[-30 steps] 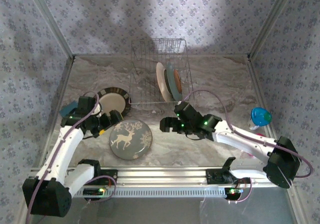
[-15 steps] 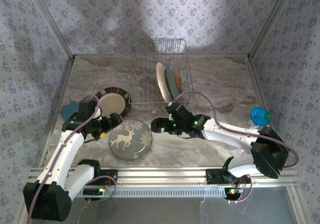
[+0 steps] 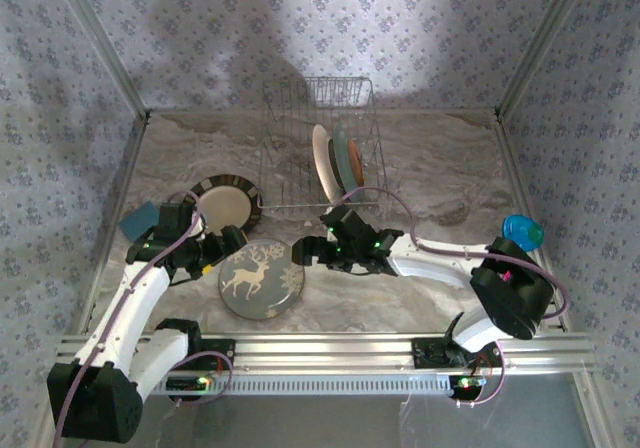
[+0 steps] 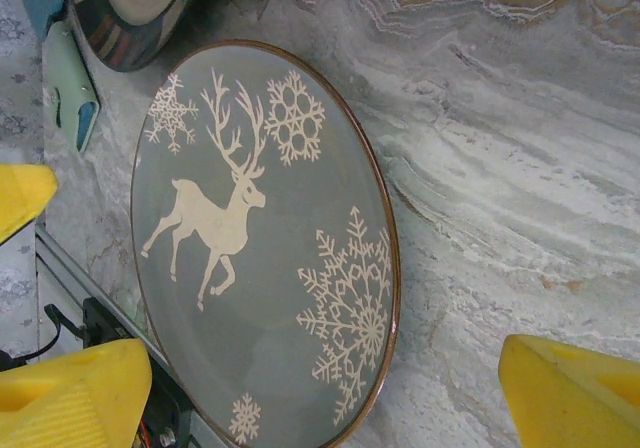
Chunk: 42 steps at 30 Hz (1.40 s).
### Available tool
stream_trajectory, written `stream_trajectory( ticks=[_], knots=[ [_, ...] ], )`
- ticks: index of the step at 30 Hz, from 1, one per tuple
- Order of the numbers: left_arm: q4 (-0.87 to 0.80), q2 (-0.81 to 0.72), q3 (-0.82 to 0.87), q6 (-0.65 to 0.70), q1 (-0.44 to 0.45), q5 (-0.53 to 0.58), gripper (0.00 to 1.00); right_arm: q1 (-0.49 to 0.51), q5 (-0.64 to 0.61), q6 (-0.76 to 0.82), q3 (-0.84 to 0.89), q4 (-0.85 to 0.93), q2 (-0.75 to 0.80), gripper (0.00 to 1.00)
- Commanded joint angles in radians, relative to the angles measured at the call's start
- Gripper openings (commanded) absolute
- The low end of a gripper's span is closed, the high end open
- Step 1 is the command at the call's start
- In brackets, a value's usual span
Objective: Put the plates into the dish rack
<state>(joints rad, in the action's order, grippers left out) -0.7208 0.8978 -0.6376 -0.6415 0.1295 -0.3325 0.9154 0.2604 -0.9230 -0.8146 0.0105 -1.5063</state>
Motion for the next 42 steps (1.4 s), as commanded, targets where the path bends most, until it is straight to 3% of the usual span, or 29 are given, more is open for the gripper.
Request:
stream_trajectory(
  ticks=[1, 13, 36, 42],
  knots=[
    [0.016, -0.004, 0.007, -0.011, 0.012, -0.025, 0.99, 0.005, 0.011, -0.021, -0.018, -0.037, -0.006, 0.92],
    [0.035, 0.004, 0.025, -0.020, 0.038, -0.009, 0.99, 0.021, 0.011, -0.057, 0.001, -0.107, -0.051, 0.91],
    [-0.017, -0.040, 0.056, -0.073, 0.105, 0.241, 0.99, 0.091, 0.003, -0.141, 0.038, -0.250, -0.155, 0.89],
    [0.016, -0.014, 0.074, -0.075, 0.109, 0.238, 0.99, 0.096, 0.009, -0.150, 0.033, -0.279, -0.180, 0.87]
  ],
)
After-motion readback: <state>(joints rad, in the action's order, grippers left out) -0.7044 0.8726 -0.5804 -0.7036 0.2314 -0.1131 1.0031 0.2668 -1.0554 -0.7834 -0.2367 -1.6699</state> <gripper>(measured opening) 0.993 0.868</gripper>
